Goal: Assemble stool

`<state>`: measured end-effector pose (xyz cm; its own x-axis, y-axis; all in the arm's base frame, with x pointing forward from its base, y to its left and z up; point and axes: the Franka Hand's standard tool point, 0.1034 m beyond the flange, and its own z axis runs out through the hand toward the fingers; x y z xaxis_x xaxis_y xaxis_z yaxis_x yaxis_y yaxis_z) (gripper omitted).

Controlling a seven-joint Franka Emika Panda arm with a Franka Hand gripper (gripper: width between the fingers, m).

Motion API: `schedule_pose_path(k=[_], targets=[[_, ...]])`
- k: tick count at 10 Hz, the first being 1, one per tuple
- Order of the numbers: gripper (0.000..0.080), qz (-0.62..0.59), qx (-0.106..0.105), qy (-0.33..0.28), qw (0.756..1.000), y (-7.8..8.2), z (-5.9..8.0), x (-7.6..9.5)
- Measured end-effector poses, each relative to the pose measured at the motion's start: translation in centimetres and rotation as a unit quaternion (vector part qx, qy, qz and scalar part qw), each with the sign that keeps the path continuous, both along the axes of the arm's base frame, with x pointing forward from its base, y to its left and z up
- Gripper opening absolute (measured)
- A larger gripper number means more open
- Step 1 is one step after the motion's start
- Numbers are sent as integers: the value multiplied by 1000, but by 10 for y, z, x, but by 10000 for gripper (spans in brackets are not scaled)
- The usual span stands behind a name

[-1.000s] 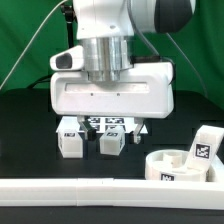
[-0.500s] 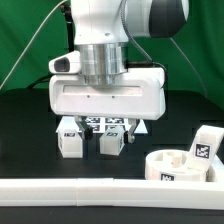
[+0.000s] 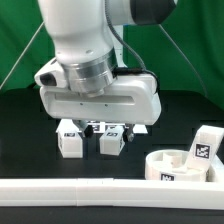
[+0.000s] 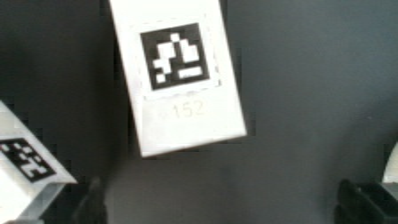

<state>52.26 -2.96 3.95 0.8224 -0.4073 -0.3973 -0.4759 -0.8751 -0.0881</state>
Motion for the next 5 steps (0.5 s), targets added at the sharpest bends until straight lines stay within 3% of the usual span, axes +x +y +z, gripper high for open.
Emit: schedule_pose_path(k=[2, 5], targets=[[649, 9, 27, 59, 998, 5, -10, -15], [649, 13, 74, 151, 986, 2, -11, -22]])
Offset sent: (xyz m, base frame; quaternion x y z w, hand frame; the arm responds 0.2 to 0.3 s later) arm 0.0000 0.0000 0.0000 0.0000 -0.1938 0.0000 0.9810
